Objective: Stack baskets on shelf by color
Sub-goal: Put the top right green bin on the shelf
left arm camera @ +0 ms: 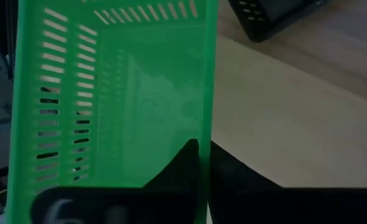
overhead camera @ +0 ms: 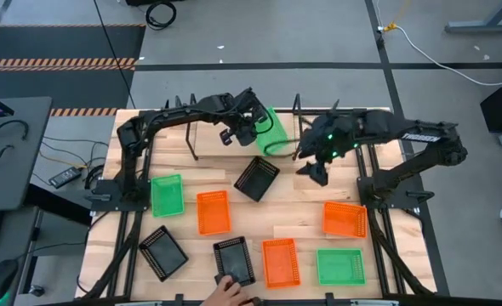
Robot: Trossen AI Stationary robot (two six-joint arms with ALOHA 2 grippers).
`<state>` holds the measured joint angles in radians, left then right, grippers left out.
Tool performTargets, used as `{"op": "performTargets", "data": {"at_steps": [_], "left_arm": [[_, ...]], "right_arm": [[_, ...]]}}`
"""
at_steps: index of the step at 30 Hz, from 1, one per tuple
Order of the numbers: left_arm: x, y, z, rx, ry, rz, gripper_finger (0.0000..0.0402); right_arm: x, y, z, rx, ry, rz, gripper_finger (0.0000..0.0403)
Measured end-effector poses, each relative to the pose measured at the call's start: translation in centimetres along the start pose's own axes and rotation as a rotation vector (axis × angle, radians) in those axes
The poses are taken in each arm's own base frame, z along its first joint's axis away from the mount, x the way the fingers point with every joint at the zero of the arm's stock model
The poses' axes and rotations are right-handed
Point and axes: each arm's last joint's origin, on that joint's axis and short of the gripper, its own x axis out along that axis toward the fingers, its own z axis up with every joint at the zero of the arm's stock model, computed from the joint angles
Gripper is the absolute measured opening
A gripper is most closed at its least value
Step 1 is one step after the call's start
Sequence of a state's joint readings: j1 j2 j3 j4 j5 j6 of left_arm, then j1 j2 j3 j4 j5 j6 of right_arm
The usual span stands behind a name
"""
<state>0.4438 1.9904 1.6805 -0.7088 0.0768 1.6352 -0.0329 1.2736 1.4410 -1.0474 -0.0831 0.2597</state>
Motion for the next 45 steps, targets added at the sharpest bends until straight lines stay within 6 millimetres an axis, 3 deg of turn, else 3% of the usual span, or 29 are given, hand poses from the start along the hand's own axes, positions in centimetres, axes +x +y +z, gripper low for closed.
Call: {"op": "performTargets", "data": {"at_steps": [4,13,18,27,37,45], "left_arm": [[0.9,-0.1,0.3,0.013,-0.006,-0.01,0.0019],[1.2,-0.2,0.5,0.01,-0.013,-0.017,0.0023],[1.2,-0.1,1.3,0.023,-0.043,-0.018,0.0012],[1.1,-0.2,2.4,0.018,-0.058,-0.027,0.0017],[1.2,-0.2,2.7,0.02,-0.058,-0.028,0.0019],[0.3,0.0,3.0,0.022,-0.057,-0.013,0.0011]], "right_arm": [[2.5,-0.5,-1.0,-0.1,0.01,-0.091,0.0276],[6.7,-1.9,-2.9,-0.575,0.034,-0.264,0.0263],[8.5,-2.2,-2.6,-0.679,0.021,-0.283,0.0242],[14.9,-3.8,-3.0,-0.739,0.252,-0.465,0.0218],[17.5,-5.1,-3.0,-0.688,0.284,-0.454,0.0185],[19.1,-6.0,-3.3,-0.656,0.33,-0.467,0.0092]]}}
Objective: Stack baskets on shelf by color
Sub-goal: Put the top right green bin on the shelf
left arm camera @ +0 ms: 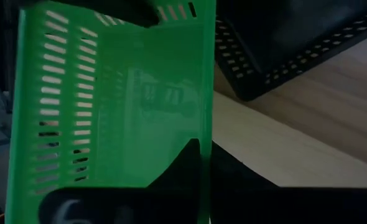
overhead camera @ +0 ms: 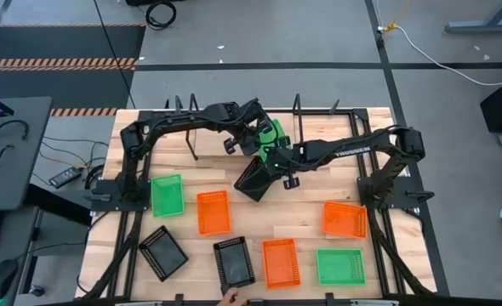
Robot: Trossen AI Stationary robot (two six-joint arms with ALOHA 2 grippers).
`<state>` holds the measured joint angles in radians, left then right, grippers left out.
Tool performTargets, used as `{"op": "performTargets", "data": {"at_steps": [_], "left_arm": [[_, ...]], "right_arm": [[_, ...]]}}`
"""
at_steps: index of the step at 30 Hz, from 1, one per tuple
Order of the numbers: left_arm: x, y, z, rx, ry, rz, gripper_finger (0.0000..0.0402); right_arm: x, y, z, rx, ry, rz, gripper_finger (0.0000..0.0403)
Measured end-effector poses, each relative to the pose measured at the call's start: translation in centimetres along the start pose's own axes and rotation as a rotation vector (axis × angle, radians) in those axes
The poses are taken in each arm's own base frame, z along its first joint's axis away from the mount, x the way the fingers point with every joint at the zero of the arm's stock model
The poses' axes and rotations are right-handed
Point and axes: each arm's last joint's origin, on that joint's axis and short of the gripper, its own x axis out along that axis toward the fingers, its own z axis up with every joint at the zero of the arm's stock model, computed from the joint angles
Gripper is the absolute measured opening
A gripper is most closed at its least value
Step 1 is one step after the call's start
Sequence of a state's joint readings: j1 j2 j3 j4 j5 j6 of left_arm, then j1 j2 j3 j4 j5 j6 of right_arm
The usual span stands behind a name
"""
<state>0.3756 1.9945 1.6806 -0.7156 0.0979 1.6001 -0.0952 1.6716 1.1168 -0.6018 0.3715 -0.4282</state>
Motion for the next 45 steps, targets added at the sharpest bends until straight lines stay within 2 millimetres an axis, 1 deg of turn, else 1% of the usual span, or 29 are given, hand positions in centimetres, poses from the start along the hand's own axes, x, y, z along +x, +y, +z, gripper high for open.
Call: {"op": "performTargets", "data": {"at_steps": [3,5,10,15,17,20,24,27,31,33,36,41,45], "left_arm": [[-0.4,0.0,0.1,-0.012,0.003,0.003,0.0023],[-0.7,0.1,0.1,-0.022,0.008,0.009,0.003],[-1.5,0.2,0.1,-0.058,0.032,0.025,0.0042],[-2.8,0.6,0.1,-0.187,0.057,0.083,0.0061],[-3.4,0.6,-0.1,-0.251,0.06,0.09,0.0076],[-5.1,0.6,-0.8,-0.355,0.068,0.116,0.0106],[-6.5,0.5,-1.8,-0.509,0.069,0.135,0.0155],[-8.0,0.5,-2.4,-0.65,0.061,0.179,0.019],[-9.7,0.4,-3.3,-0.843,0.048,0.221,0.0217],[-10.2,0.3,-3.9,-0.932,0.035,0.235,0.022],[-11.0,0.2,-4.7,-1.027,-0.072,0.222,0.0215],[-11.6,0.4,-5.7,-1.103,-0.291,0.188,0.0186],[-11.9,0.8,-6.3,-1.161,-0.362,0.219,0.0159]], "right_arm": [[0.2,-0.2,0.0,0.025,-0.002,-0.01,0.0035],[0.1,-0.3,0.0,0.028,-0.004,-0.017,0.0011],[-0.2,-0.7,0.0,0.051,-0.013,-0.038,0.0007],[-0.4,-0.9,-0.1,0.062,-0.023,-0.04,0.0004],[-0.4,-1.0,-0.1,0.067,-0.024,-0.033,0.0004],[-0.1,-1.1,-0.4,0.103,-0.008,-0.016,0.0002],[0.1,-1.7,-0.6,0.173,-0.021,0.007,0.0002],[0.2,-2.2,-0.7,0.21,-0.036,0.024,0.0002],[0.1,-3.2,-0.6,0.266,-0.072,0.065,0.0001],[0.2,-3.6,-0.7,0.297,-0.092,0.104,0.0001],[0.2,-4.4,-0.8,0.322,-0.116,0.139,0.0001],[-0.2,-6.1,-0.7,0.35,-0.142,0.117,0.0],[-0.7,-7.1,-0.5,0.345,-0.163,0.126,0.0]]}}
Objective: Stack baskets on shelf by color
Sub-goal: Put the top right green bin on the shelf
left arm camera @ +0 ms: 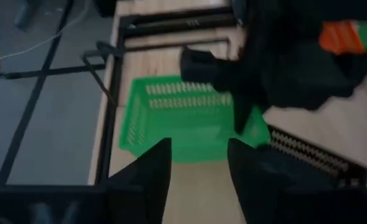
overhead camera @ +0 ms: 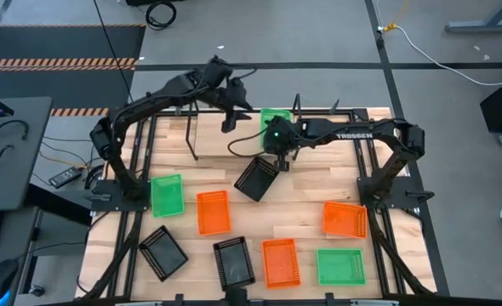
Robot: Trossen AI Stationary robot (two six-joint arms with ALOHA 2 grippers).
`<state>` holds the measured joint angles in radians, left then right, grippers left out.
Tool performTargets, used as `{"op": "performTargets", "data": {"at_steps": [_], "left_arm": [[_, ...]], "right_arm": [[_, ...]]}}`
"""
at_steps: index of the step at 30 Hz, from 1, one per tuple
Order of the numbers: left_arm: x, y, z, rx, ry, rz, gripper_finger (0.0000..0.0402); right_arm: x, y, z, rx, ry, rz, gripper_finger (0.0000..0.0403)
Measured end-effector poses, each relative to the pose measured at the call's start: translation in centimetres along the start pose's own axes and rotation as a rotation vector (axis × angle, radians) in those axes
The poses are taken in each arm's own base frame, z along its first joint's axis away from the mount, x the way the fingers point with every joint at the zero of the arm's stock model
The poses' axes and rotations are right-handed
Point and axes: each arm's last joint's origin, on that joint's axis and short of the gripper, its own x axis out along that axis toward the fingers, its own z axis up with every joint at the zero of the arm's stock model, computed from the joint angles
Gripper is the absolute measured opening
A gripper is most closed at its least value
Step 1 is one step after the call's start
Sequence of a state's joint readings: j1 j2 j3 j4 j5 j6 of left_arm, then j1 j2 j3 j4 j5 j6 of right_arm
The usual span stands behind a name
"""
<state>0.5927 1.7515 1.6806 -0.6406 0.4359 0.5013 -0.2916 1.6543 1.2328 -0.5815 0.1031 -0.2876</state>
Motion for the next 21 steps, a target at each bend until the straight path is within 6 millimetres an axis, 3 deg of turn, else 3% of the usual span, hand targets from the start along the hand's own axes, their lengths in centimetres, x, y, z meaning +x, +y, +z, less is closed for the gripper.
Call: {"op": "performTargets", "data": {"at_steps": [4,12,21], "left_arm": [[-0.2,0.6,0.7,-0.035,-0.094,0.018,0.0129],[-0.6,1.4,2.4,-0.103,-0.315,-0.016,0.0088],[0.1,1.8,1.7,-0.119,-0.425,-0.009,0.0053]], "right_arm": [[0.3,-0.5,0.2,-0.006,0.054,0.013,0.0],[3.0,-1.2,-0.4,0.008,0.163,0.08,0.0001],[4.7,-2.3,-1.1,0.036,0.203,0.104,0.0001]]}}
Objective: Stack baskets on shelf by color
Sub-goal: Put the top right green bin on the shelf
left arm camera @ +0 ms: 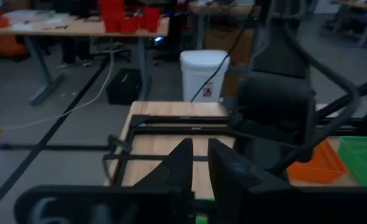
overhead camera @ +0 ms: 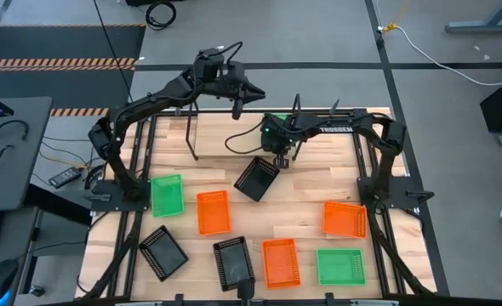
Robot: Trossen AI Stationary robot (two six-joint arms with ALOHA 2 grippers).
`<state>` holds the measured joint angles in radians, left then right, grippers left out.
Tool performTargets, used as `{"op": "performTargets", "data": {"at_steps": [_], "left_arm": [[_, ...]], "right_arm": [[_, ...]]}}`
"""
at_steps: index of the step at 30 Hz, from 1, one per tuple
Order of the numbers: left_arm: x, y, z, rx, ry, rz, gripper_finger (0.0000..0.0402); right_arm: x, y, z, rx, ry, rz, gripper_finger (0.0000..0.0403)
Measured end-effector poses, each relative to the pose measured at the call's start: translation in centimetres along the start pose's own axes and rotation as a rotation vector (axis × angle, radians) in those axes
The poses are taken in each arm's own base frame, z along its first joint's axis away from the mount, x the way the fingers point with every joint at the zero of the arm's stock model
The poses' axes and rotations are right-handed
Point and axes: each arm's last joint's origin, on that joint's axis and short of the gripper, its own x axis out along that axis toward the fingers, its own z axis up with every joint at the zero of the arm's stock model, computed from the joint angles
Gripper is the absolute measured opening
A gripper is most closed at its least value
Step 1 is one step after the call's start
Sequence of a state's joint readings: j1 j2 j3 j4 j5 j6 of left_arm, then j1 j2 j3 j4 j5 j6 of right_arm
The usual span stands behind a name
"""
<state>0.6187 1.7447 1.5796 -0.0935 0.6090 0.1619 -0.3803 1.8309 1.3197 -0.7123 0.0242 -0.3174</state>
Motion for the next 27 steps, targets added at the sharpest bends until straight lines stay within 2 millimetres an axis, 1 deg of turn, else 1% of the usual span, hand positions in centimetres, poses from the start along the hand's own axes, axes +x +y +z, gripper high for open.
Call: {"op": "performTargets", "data": {"at_steps": [3,12,21,24,27], "left_arm": [[0.2,0.1,-0.7,-0.028,-0.015,0.001,0.0051],[0.1,0.3,-1.0,-0.074,-0.003,0.004,0.0066],[0.1,0.2,-1.5,-0.106,0.043,-0.003,0.006],[0.1,0.2,-1.5,-0.111,0.049,-0.005,0.0061],[0.1,0.1,-1.6,-0.113,0.052,-0.006,0.0061]], "right_arm": [[-0.1,-0.1,0.1,-0.015,-0.009,0.004,0.0002],[-0.1,0.0,0.0,-0.044,0.002,0.012,0.0017],[-0.1,0.0,0.0,-0.058,0.003,0.02,0.0026],[-0.1,0.0,0.0,-0.059,0.003,0.025,0.0038],[-0.1,0.0,0.0,-0.055,0.002,0.027,0.0063]]}}
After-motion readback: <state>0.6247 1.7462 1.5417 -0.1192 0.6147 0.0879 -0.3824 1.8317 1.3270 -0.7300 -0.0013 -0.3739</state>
